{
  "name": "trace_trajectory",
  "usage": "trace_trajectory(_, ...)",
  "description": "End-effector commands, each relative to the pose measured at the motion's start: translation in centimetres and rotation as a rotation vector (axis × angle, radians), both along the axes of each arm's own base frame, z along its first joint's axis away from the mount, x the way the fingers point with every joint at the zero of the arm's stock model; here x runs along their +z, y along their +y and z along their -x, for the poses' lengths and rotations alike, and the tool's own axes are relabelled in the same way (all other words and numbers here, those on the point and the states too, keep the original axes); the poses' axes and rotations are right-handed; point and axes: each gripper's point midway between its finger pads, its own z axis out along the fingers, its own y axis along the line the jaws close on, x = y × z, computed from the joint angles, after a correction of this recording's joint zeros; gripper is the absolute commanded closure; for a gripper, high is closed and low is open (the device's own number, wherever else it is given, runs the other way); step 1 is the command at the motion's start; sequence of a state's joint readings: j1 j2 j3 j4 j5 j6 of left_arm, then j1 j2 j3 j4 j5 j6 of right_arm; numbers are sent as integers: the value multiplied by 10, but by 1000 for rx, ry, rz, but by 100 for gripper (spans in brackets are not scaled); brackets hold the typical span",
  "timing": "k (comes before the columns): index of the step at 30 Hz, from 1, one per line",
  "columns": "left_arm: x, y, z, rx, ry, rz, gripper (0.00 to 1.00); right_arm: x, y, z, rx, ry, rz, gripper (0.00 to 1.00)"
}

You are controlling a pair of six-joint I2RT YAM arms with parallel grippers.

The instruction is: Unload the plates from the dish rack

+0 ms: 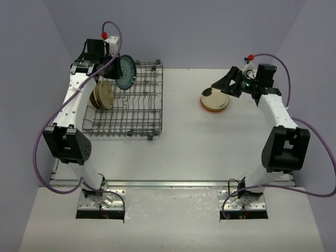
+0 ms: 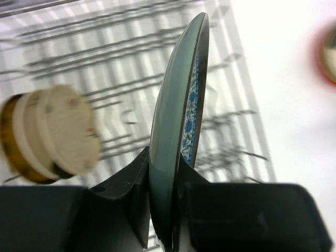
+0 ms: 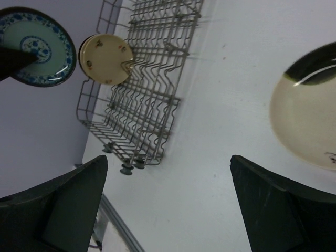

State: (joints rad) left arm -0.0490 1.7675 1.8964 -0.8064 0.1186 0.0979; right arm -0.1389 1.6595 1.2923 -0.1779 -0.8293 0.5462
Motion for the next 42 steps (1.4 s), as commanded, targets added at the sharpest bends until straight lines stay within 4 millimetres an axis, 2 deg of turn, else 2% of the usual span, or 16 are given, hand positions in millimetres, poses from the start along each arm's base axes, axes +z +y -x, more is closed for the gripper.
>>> trace_trajectory(1, 44, -107, 55, -501, -58, 384, 100, 57, 63, 28, 227, -223, -32, 1)
trace_trajectory(2, 46, -119, 65, -551, -44, 422, 100, 59, 66, 29, 237, -241, -22, 1)
trace_trajectory(4, 49, -145, 86, -661, -8, 498, 100, 65, 95, 41, 304, -275, -11, 2)
trace_trajectory(8, 42, -171, 109, -752, 56, 559, 100, 76, 125, 48, 362, -314, -8, 9)
trace_trajectory(15, 33, -186, 126, -829, 105, 605, 100, 71, 164, 52, 444, -320, 20, 24)
trace_trajectory(20, 24, -188, 131, -839, 134, 615, 100, 66, 175, 52, 471, -309, 21, 44)
trace_trajectory(24, 17, -190, 132, -841, 161, 621, 100, 65, 183, 53, 495, -307, 19, 49)
trace_trajectory(27, 17, -190, 130, -839, 159, 616, 100, 62, 185, 54, 500, -305, 25, 64)
trace_trajectory(29, 16, -189, 126, -813, 161, 607, 92, 59, 183, 52, 487, -293, 39, 90)
trace_trajectory(30, 14, -188, 121, -783, 163, 594, 77, 56, 181, 50, 471, -285, 50, 98)
trace_trajectory(31, 9, -183, 112, -727, 155, 556, 62, 54, 179, 50, 461, -276, 53, 100)
trace_trajectory(34, -4, -161, 82, -506, 131, 457, 11, 43, 159, 42, 406, -202, 25, 100)
trace_trajectory(35, -4, -151, 74, -448, 112, 432, 0, 39, 149, 36, 376, -176, 18, 100)
trace_trajectory(37, -4, -121, 53, -299, 79, 389, 0, 28, 111, 15, 259, -102, -5, 100)
trace_trajectory(39, -3, -96, 41, -206, 60, 376, 0, 16, 79, -1, 167, -55, -8, 100)
trace_trajectory(42, 1, -48, 23, -35, 13, 320, 0, -11, 13, -29, -19, 18, 55, 100)
